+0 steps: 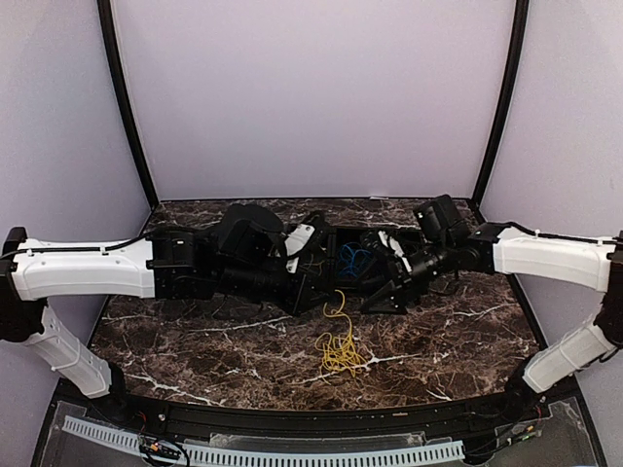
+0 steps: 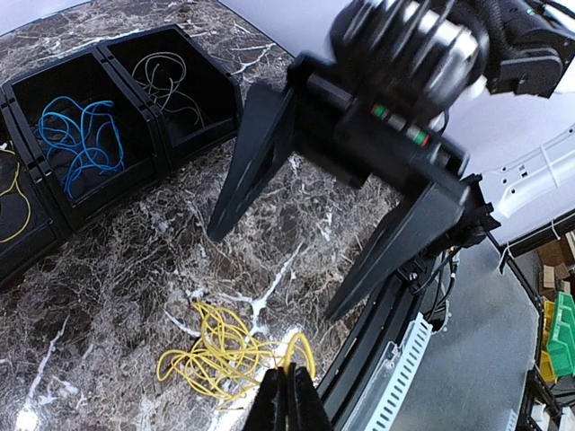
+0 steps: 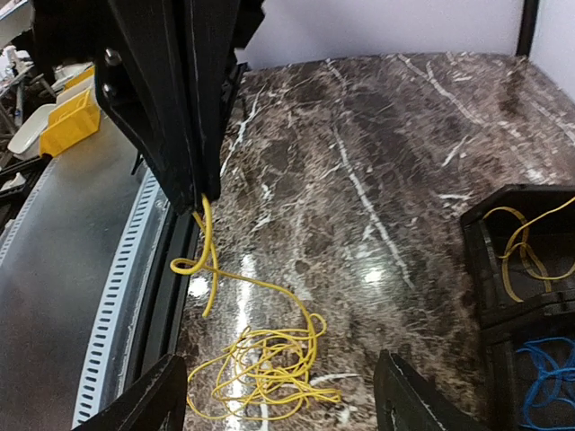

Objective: Untangle the cables

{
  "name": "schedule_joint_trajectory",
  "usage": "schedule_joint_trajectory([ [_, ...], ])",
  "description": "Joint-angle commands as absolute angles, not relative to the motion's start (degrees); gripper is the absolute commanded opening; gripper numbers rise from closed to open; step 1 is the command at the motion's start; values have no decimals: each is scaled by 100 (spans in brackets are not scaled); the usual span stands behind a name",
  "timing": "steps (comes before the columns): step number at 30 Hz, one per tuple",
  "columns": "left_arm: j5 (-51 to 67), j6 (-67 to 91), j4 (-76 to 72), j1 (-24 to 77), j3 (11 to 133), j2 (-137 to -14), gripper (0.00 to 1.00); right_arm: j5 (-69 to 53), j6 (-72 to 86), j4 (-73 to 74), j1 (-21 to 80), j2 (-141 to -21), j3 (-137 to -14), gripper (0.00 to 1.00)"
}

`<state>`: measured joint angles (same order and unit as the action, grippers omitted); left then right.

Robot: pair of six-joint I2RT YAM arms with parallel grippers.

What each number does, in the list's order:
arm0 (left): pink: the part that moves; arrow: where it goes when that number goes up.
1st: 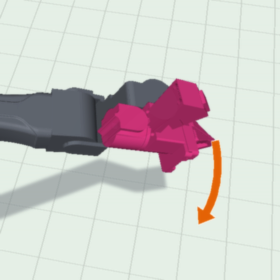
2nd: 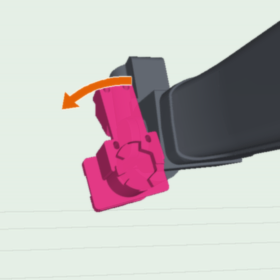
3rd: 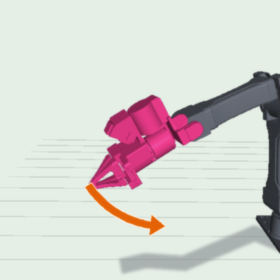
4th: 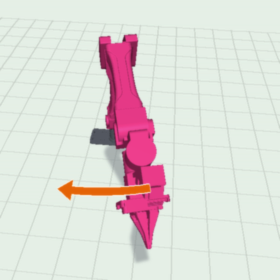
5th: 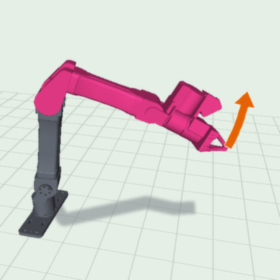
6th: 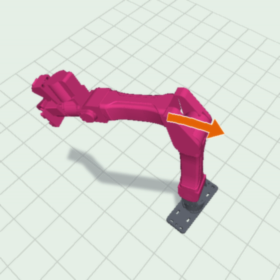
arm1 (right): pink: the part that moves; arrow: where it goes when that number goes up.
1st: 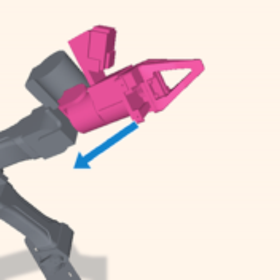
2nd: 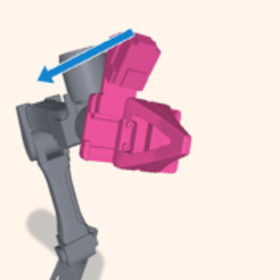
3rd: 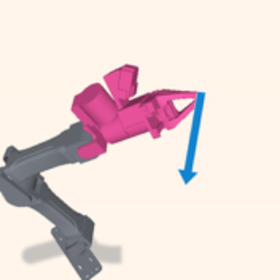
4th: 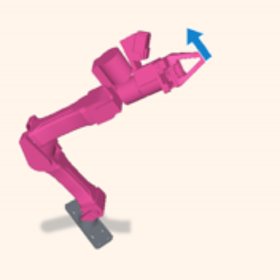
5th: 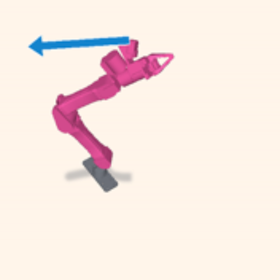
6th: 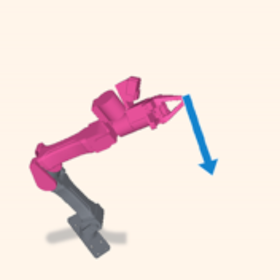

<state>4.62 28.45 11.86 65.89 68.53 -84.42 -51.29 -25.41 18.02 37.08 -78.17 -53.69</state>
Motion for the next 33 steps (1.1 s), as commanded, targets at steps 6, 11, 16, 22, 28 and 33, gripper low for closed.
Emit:
schedule_joint_trajectory([
  [6,-252,3210,577,6592,6502,-7747,0,-5456,-1959,750,4325,-9127,-5582,64],
  [11,-391,3207,535,6592,6411,-7488,0,-5671,-1665,651,4764,-10039,-5946,53],
  [16,-617,3180,528,6592,6405,-7136,0,-5988,-1583,741,5013,-10893,-6193,12],
  [22,-1312,2604,1206,6592,7242,-6659,0,-5854,-1612,907,5080,-11170,-6197,3],
  [28,-2071,1894,1412,6592,8463,-6299,0,-5594,-1764,1142,5080,-11313,-6179,0],
  [33,-2401,1432,1542,6592,9521,-6340,0,-5546,-1901,1630,5080,-11618,-6444,14],
])
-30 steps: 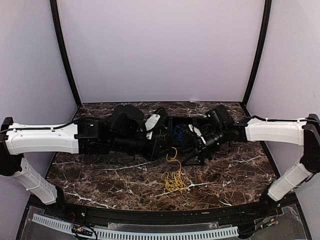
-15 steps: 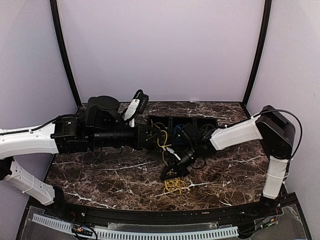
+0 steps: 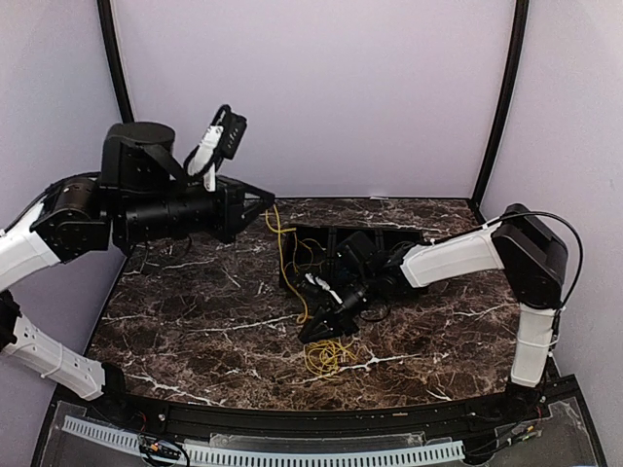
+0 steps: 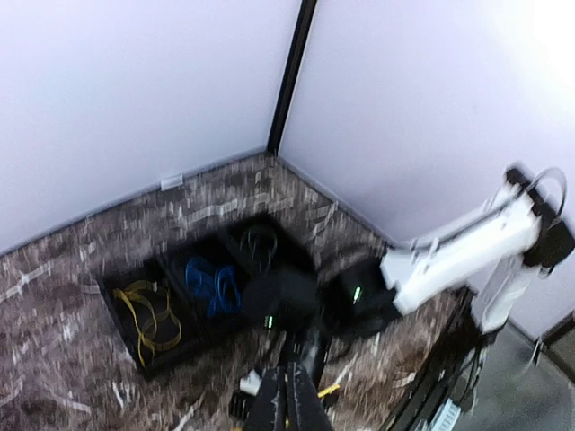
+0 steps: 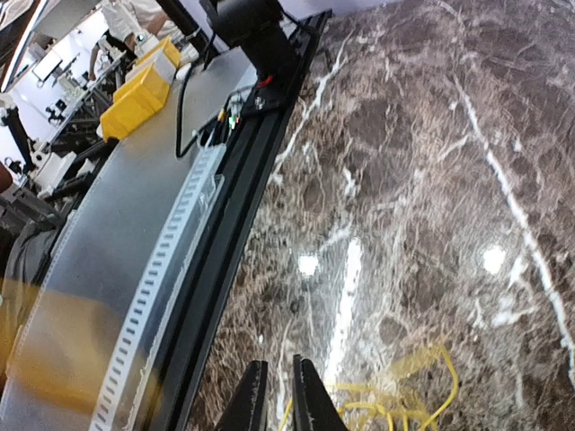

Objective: Untangle the cables

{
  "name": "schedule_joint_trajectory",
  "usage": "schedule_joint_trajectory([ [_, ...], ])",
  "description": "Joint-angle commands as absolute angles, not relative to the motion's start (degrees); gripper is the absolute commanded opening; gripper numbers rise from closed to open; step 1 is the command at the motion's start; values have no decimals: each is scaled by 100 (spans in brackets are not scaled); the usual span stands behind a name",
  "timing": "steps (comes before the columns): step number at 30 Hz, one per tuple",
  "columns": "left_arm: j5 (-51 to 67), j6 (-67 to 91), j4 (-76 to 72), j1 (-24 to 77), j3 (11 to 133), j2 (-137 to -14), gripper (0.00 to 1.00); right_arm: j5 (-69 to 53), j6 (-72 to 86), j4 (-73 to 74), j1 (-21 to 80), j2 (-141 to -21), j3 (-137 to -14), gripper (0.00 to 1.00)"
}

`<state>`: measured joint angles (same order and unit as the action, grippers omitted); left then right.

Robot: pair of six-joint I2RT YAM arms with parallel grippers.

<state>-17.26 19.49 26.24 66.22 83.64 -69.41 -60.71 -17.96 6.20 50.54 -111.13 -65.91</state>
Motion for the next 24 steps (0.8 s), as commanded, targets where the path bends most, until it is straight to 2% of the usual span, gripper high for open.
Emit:
schedule_joint_trajectory([
  [1,-2418,1358,1588,6592,9630,-6369,0,-5544,-1922,1650,5073,-11616,-6454,15],
  [5,-2472,1353,1706,6592,9723,-6457,0,-5613,-2017,1678,5051,-11398,-6420,27],
  [14,-2723,1339,1647,6592,9280,-6295,0,-5198,-2240,2034,4836,-10908,-6358,21],
  [24,-3110,550,1637,6592,10616,-6520,0,-4721,-2875,2861,4189,-10833,-6208,23],
])
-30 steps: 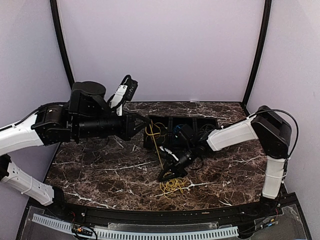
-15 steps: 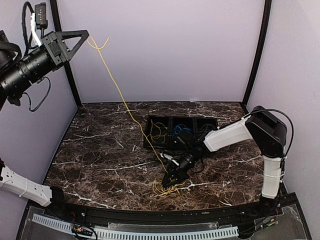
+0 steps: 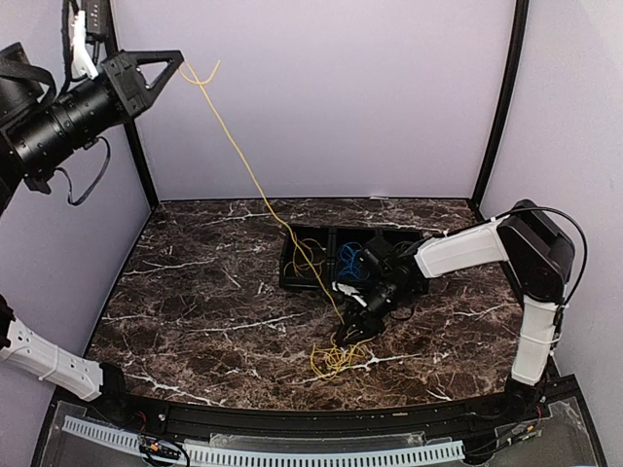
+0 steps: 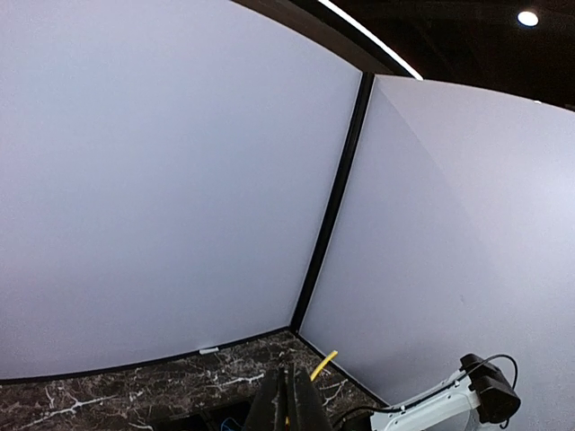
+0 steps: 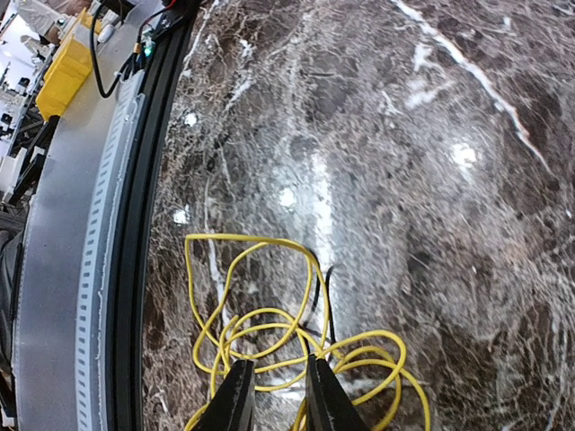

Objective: Untangle the cables

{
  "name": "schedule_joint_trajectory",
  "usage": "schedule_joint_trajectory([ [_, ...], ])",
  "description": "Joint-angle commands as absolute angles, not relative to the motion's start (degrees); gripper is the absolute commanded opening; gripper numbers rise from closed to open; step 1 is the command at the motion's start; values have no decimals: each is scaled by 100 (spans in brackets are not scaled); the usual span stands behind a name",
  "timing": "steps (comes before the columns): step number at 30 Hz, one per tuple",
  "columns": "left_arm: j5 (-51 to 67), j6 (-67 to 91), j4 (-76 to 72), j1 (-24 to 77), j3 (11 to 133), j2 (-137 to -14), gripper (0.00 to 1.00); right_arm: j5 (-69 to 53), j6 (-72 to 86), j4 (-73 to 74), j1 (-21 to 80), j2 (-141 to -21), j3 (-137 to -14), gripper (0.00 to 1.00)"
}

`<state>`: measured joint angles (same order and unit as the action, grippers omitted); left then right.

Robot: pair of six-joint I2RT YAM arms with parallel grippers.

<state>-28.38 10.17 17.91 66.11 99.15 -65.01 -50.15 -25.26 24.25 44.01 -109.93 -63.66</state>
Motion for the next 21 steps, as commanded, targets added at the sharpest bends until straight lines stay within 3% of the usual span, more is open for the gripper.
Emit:
schedule_joint_trajectory([
  [1,-3148,410,1679,6592,10916,-6564,0,-4672,-2896,2868,4099,-10796,-6137,24],
  [11,-3851,-1004,1141,6591,12325,-7172,0,-4762,-2857,2822,3682,-10627,-5980,27],
  [21,-4594,-1133,625,6592,10504,-6702,0,-4838,-3010,3213,3383,-9964,-6169,29],
])
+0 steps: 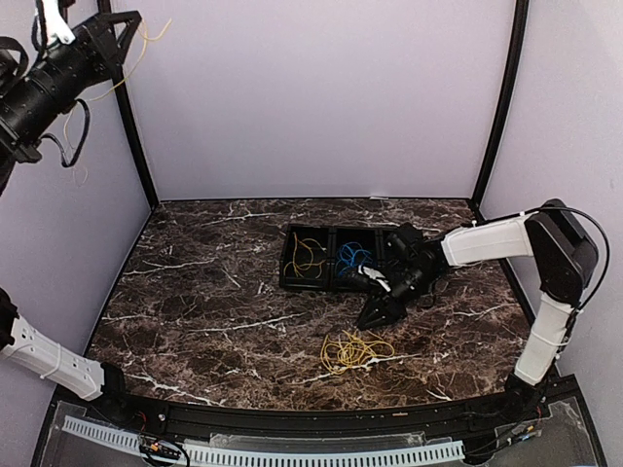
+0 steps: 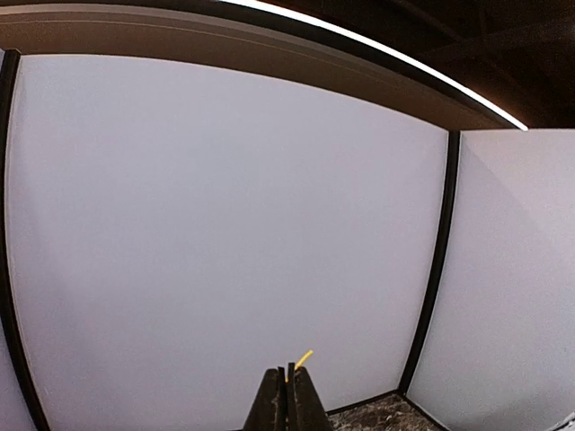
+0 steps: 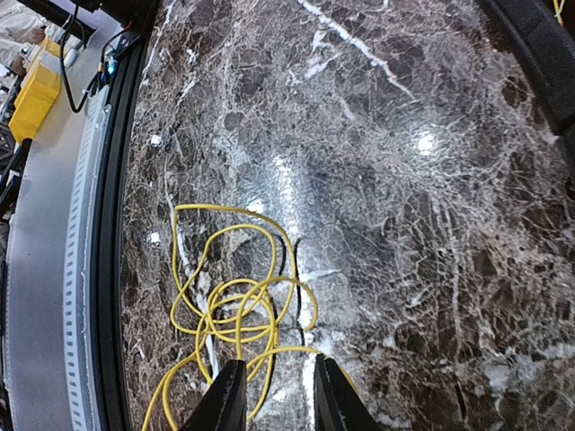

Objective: Untangle the cables

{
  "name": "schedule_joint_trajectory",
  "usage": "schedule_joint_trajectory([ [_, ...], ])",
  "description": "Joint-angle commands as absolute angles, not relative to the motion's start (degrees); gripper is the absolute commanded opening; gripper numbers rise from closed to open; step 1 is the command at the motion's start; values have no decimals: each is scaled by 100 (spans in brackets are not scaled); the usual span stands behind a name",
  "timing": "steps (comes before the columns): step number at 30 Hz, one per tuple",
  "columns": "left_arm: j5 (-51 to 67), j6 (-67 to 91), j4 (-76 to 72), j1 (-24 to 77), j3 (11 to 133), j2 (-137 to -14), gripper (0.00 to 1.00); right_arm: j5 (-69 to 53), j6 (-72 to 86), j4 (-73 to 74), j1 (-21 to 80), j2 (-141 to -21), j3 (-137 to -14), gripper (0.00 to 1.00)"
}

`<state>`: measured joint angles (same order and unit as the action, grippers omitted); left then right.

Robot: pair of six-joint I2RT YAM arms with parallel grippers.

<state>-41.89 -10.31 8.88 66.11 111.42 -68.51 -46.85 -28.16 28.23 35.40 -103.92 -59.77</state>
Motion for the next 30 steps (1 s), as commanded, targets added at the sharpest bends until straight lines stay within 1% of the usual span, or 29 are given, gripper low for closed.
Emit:
schedule_joint_trajectory([
  [1,-4684,-1052,633,6592,10218,-6669,0,-4861,-3067,3326,3347,-9835,-6251,30],
  [4,-4878,-828,737,6592,9636,-6560,0,-4963,-3198,3570,3232,-9397,-6419,35],
  [9,-4991,-111,1413,6510,9108,-6497,0,-4962,-3009,3562,2987,-8737,-6494,46],
  [13,-4496,881,1993,6071,8680,-6365,0,-4854,-2790,3307,2678,-8273,-6376,51],
  [18,-3333,1801,2261,5506,7969,-6180,0,-4826,-2721,2897,1944,-7483,-6074,56],
  [20,-2939,1993,2280,5482,7835,-6174,0,-4858,-2481,2438,1466,-7087,-5697,62],
  [24,-2402,1962,2408,5483,7928,-6398,0,-4481,-2030,1510,942,-6435,-4888,86],
  [25,-2227,1900,2489,5477,8090,-6581,0,-4390,-2039,1423,886,-6351,-4769,94],
  [26,-2146,1791,2541,5478,8176,-6776,0,-4326,-2054,1391,834,-6290,-4693,98],
  [30,-2008,1558,2782,5479,8719,-7388,0,-4334,-2011,1398,669,-6290,-4702,99],
])
